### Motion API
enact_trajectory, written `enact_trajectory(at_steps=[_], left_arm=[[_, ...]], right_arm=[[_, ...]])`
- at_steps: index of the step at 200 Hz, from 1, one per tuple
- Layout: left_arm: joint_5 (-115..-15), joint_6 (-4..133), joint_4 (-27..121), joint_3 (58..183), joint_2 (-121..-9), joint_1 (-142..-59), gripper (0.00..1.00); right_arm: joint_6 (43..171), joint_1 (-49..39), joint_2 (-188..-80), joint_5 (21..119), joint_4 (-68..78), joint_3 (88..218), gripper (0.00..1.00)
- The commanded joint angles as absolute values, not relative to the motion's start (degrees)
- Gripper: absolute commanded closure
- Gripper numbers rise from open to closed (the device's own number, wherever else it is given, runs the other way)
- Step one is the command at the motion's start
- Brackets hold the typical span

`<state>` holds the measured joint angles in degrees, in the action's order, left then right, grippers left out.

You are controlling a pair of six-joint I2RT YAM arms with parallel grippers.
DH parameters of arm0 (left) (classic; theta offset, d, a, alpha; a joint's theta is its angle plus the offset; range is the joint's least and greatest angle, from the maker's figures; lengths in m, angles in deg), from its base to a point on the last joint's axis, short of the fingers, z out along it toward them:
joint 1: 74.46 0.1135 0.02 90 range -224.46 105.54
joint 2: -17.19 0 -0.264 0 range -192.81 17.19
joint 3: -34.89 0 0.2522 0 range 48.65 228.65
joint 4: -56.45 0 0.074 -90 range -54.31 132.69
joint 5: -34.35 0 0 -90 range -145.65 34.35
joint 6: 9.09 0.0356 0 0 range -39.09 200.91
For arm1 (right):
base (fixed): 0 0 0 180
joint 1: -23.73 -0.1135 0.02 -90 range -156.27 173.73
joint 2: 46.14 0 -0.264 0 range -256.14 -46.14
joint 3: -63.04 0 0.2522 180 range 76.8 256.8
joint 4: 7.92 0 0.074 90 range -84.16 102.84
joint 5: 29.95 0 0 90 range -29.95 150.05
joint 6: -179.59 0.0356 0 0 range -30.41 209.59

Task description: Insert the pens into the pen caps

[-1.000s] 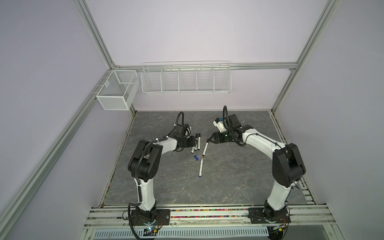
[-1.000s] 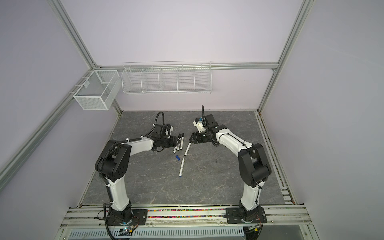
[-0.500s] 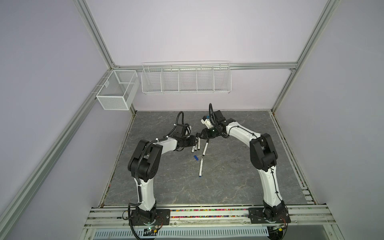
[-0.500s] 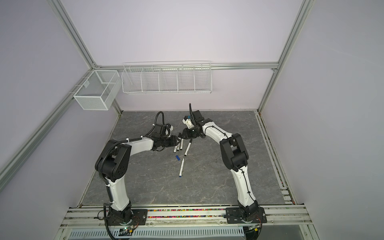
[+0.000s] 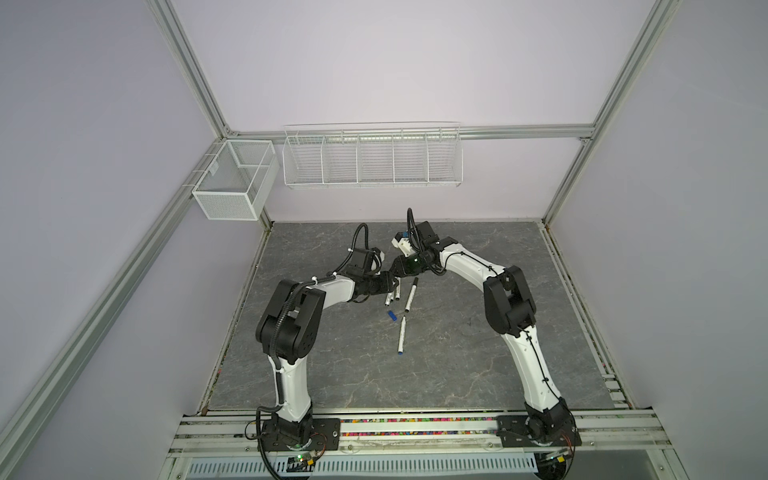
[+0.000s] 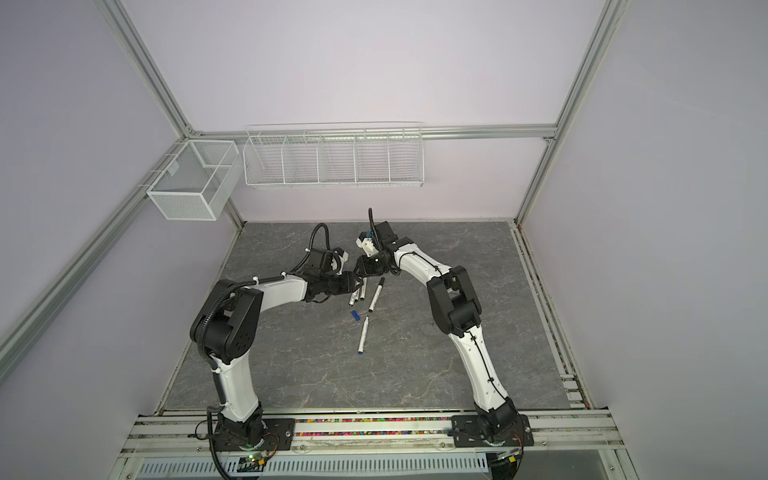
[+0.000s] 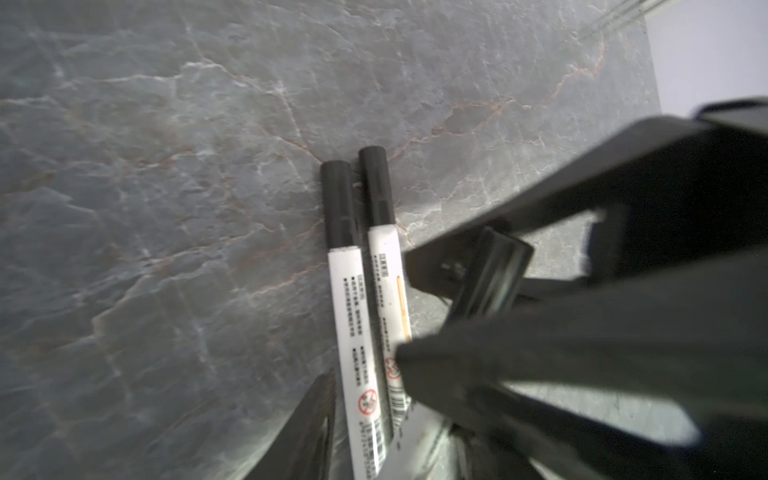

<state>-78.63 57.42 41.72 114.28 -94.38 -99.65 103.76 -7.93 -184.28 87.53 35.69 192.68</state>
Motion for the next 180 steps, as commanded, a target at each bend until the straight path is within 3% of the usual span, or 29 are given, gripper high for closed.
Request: enact_trajectory(at_steps=[1,36,180], left_arm=[[-80.47,57.97,43.25,114.36,-93.75,-99.87,0.54],[-81.23,57.86,45.6,113.0,-92.51,-99.83,0.54],[-84.66,57.37,50.31,109.57,-89.29,-99.16,0.52]], right_arm=[[104.54,-8.31,-186.17,88.79,36.49,195.29,0.63],[104.73,-8.32,-187.61,88.59,36.72,196.88,0.69],[103.75,-7.25,-189.57,86.21,38.67,200.92,0.7]])
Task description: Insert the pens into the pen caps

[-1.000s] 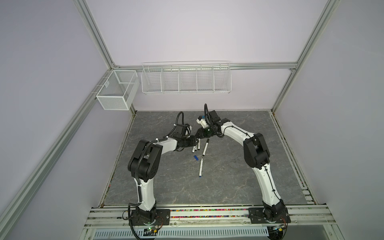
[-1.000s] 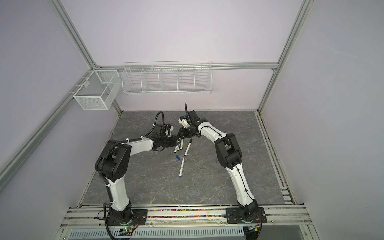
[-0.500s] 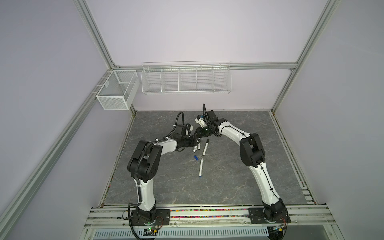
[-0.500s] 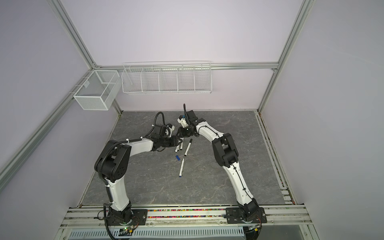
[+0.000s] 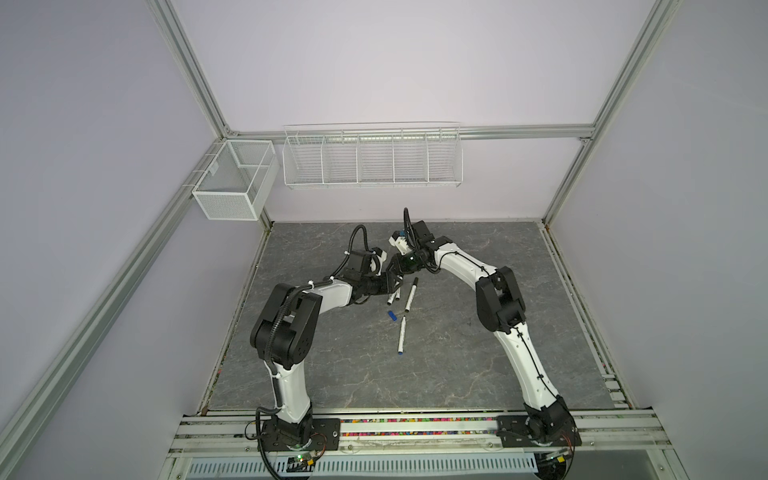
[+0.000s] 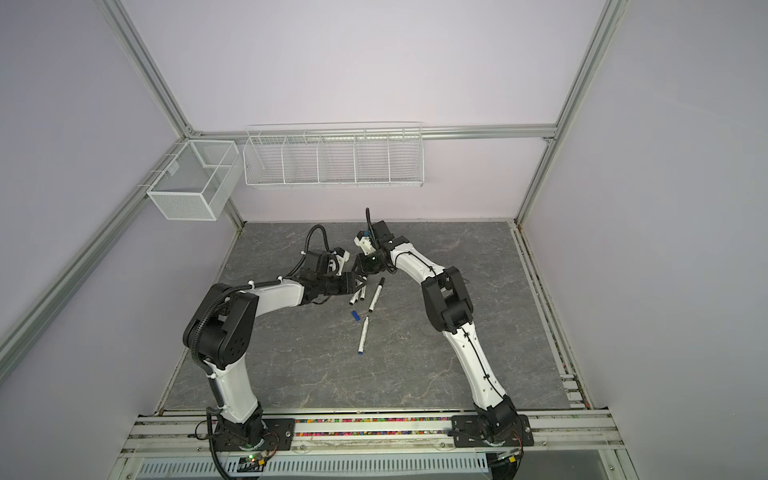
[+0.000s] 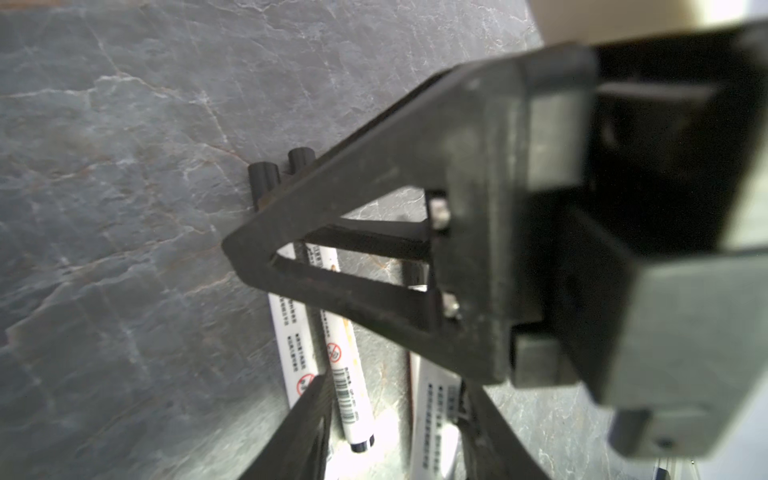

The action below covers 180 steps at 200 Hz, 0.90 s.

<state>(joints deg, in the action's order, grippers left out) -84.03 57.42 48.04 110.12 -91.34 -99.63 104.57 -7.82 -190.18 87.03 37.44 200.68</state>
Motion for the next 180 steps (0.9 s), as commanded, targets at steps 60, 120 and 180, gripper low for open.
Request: enact_trajectory(at_steps=[60,120,180], left_arm=[[-83.5,57.26,49.64,108.02,-88.19,-98.58,0.55],[-81.89,56.74,49.55,108.06,-88.77,-98.51,0.56],[-80.2,56.45,50.69,105.77,-87.11,-98.62,0.56]], right_arm=[[104.74,-4.81,-185.74,85.93,35.84,196.42,0.7],[104.9,-3.77,-180.21,86.3,32.62,190.76,0.68],[104.06,-3.49,-173.16,85.77,30.79,182.88,0.66]])
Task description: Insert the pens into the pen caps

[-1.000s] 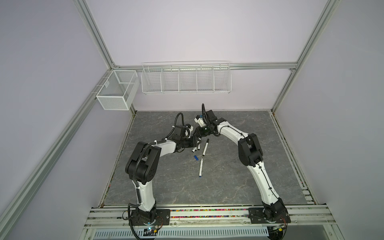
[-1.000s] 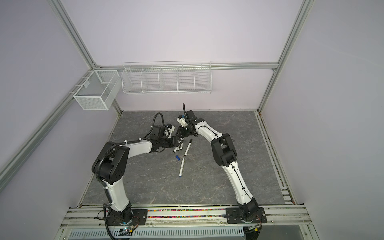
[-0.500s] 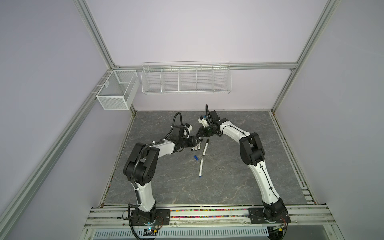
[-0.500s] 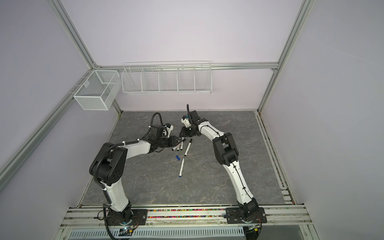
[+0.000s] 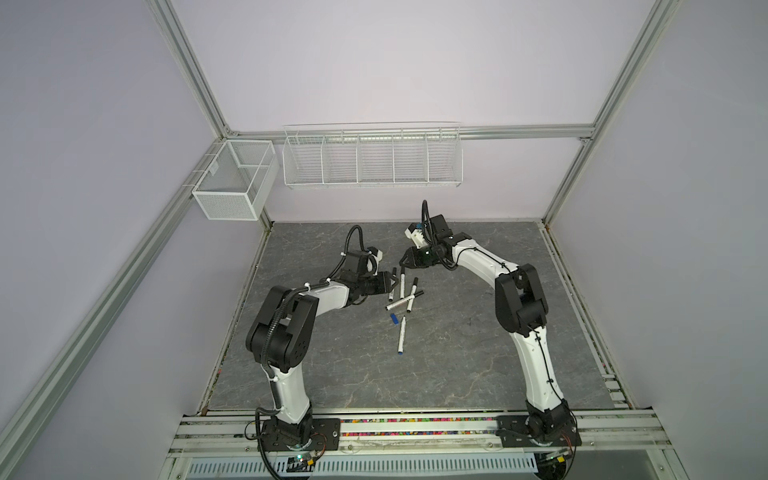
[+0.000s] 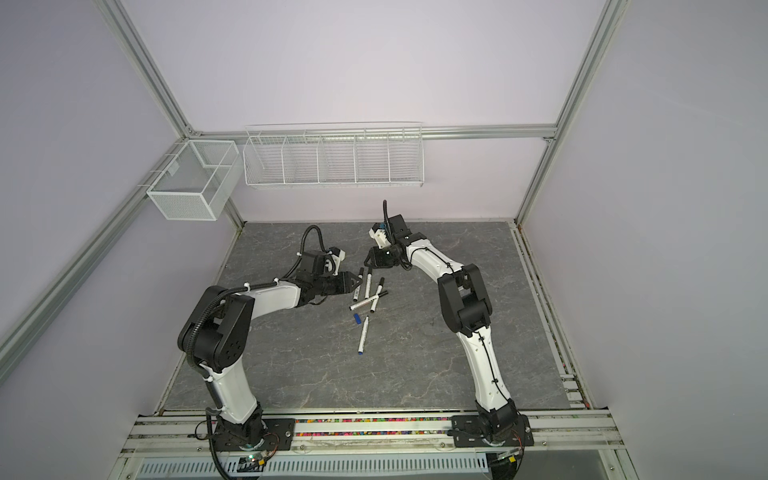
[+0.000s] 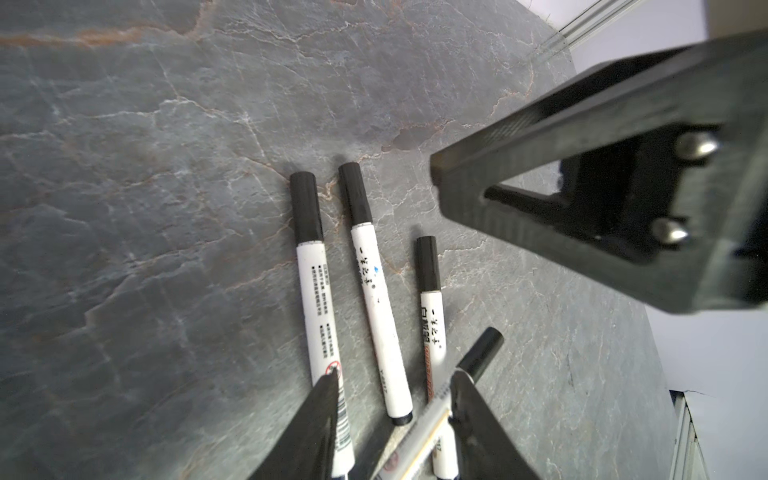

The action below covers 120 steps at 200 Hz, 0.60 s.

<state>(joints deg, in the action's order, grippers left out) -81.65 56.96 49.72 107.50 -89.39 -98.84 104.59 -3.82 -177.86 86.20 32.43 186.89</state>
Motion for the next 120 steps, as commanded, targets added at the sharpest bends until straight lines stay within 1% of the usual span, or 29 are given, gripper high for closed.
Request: enact_trajectory(at_steps=[1,21,49,77,95,120], left_arm=[[-80.19,56.46,50.65,105.73,-87.03,-98.63,0.56],[-78.99,57.62,49.52,103.79,-84.9,-98.93,0.56],[-74.7,60.72,47.02,99.59,-80.58,-100.93,0.55],[-69.47,62.3,45.82,94.88,-76.26,-104.21,0.55],[-65.32,58.62,48.8,90.5,-73.77,-104.87,0.54],[-57.58,55.13,50.94,86.01,-68.75,-104.82,0.53]], right_arm=[[104.03,-3.5,-172.93,85.7,30.71,182.75,0.66],[104.34,-3.42,-167.97,84.24,27.38,175.34,0.66],[104.03,-3.82,-160.05,80.72,23.32,164.21,0.62],[100.08,-7.12,-153.61,75.22,20.95,153.95,0.59],[95.37,-10.66,-152.4,73.28,21.98,150.65,0.58],[88.09,-16.53,-153.48,69.66,26.65,150.93,0.57]])
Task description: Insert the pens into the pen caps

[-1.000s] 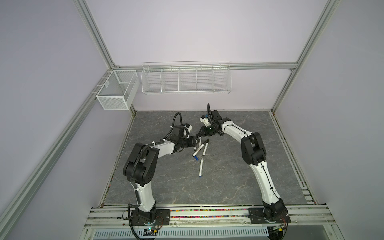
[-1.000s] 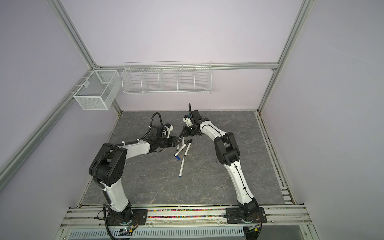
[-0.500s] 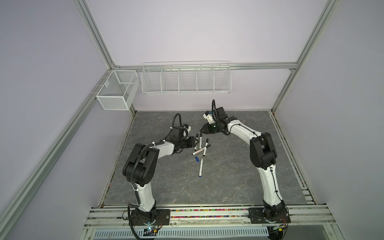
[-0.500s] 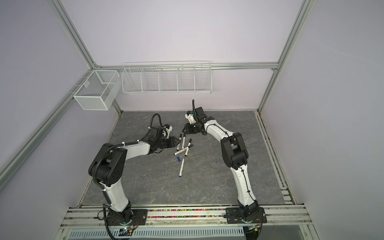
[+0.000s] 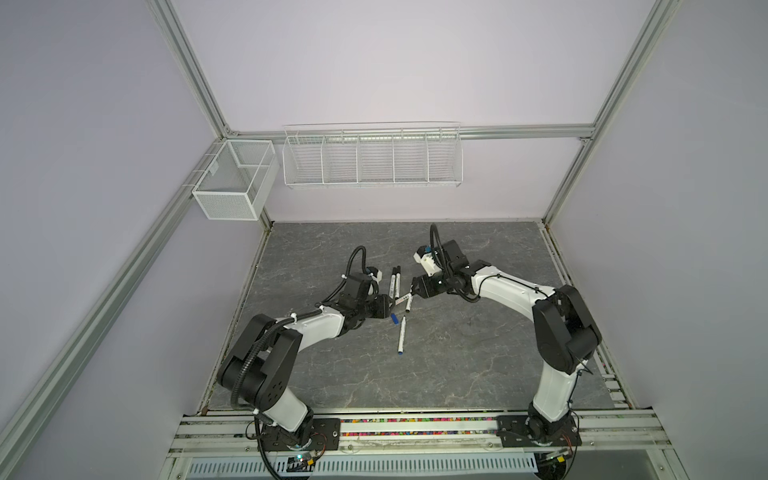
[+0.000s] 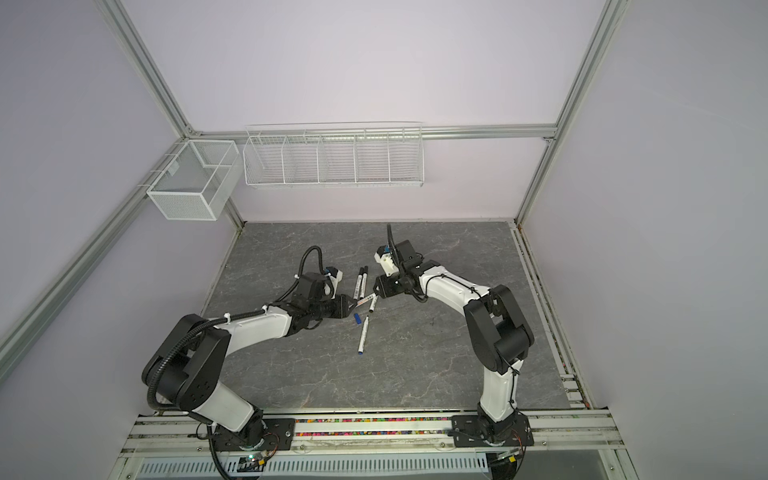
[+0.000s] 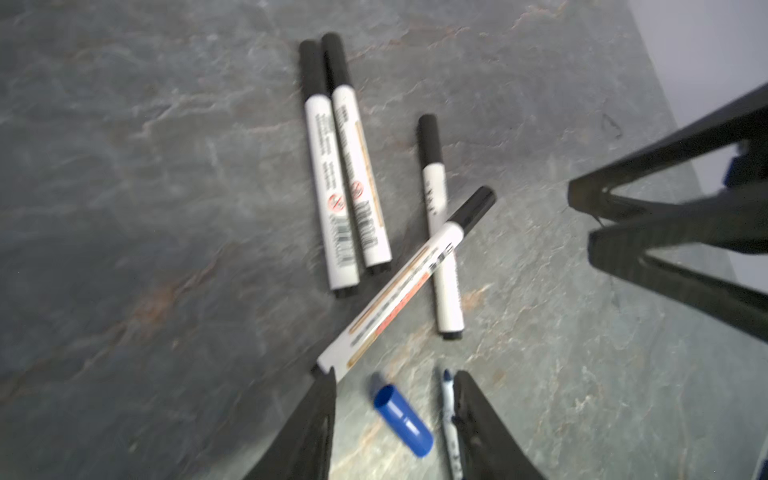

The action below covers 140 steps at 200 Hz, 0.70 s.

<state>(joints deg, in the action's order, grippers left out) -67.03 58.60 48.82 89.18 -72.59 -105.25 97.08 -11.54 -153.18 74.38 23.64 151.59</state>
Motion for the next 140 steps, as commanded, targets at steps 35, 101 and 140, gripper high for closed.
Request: enact_trajectory(at_steps=[35,101,140], left_arm=[[-60.62,58.65,48.16,85.18,-66.86,-105.01,0.52],[-57.59,69.0,31.13,92.7,-72.47,-119.3,0.51],[-51.52,69.03,26.33,97.05,-75.9,-123.9,0.49]], right_arm=[[85.08,-18.81,-153.94,67.72,28.68,151.67,0.55],[90.17,-14.49,-151.87,57.55,24.81,148.88,0.54],[92.38,-12.2,-150.07,57.31,23.14,146.27,0.54]])
